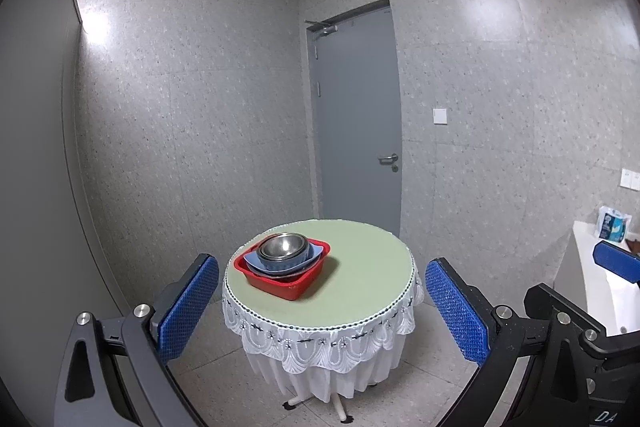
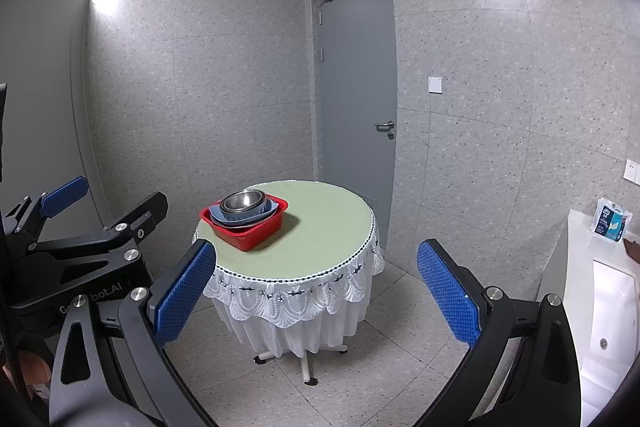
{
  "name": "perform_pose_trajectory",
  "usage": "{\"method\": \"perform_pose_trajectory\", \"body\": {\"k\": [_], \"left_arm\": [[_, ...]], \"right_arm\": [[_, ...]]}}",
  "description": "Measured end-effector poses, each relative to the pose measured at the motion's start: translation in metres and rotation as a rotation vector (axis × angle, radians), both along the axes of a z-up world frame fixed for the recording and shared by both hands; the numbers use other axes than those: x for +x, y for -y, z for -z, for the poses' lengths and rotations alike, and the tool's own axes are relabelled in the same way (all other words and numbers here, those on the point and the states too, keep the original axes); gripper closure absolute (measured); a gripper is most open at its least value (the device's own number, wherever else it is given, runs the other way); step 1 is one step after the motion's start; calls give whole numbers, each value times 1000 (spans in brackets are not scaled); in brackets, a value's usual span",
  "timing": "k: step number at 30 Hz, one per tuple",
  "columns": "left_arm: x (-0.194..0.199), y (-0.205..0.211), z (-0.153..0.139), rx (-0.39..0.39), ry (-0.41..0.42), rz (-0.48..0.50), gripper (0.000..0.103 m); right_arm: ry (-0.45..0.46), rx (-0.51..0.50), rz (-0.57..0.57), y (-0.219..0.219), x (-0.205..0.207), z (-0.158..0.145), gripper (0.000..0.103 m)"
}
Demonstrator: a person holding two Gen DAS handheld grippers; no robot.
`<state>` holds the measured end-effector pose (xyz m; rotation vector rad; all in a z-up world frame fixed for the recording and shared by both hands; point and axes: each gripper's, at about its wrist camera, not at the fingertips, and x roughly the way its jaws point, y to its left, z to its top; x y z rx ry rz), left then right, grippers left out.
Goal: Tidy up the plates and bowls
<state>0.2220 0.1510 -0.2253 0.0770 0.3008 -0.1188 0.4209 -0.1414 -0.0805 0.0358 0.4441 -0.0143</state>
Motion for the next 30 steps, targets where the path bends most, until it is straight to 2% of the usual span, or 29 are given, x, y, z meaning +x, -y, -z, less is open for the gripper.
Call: {"method": "perform_pose_trajectory", "body": {"k": [30], "left_arm": [[4,-5,1,-1,-10,3,1]], "right_arm": [[-6,-2,0,-3,2,4,1]]}}
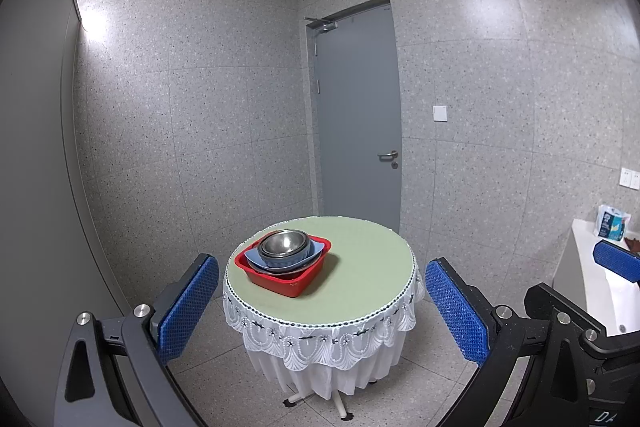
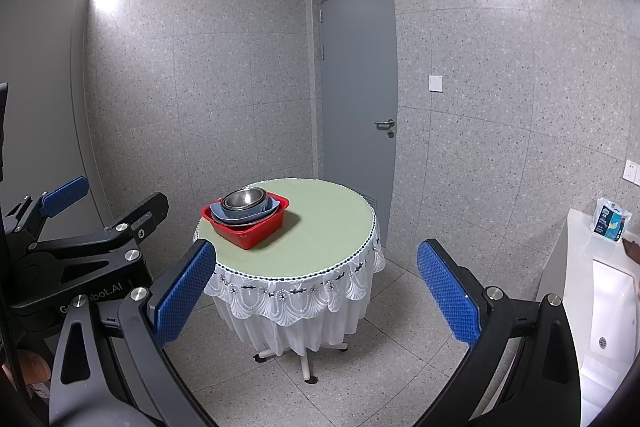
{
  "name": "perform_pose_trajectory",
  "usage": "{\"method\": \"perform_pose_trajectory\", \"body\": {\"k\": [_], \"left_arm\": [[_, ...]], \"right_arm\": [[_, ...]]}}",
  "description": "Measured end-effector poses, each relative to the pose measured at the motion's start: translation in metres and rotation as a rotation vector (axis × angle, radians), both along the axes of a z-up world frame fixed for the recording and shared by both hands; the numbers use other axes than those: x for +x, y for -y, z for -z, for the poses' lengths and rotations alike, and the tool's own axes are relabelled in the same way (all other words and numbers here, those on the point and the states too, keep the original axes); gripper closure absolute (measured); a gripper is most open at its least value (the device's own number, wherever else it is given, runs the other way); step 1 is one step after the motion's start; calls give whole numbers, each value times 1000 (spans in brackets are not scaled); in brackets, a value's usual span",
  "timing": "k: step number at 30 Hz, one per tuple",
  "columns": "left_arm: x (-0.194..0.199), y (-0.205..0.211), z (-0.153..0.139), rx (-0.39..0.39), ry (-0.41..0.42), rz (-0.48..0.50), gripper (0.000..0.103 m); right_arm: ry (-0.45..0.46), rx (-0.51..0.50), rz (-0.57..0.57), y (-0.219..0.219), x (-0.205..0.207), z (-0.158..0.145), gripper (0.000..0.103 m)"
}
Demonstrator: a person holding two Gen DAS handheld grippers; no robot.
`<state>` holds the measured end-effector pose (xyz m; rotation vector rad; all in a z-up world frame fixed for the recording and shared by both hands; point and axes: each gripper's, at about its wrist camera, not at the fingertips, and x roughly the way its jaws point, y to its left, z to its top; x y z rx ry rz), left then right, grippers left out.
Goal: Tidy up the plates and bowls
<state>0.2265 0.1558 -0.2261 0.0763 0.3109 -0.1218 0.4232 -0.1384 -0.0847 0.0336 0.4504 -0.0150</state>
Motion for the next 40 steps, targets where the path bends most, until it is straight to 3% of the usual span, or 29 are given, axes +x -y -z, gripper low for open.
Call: {"method": "perform_pose_trajectory", "body": {"k": [40], "left_arm": [[3,-5,-1,-1,-5,4,1]], "right_arm": [[-6,4,1,-5,3,0,1]]}}
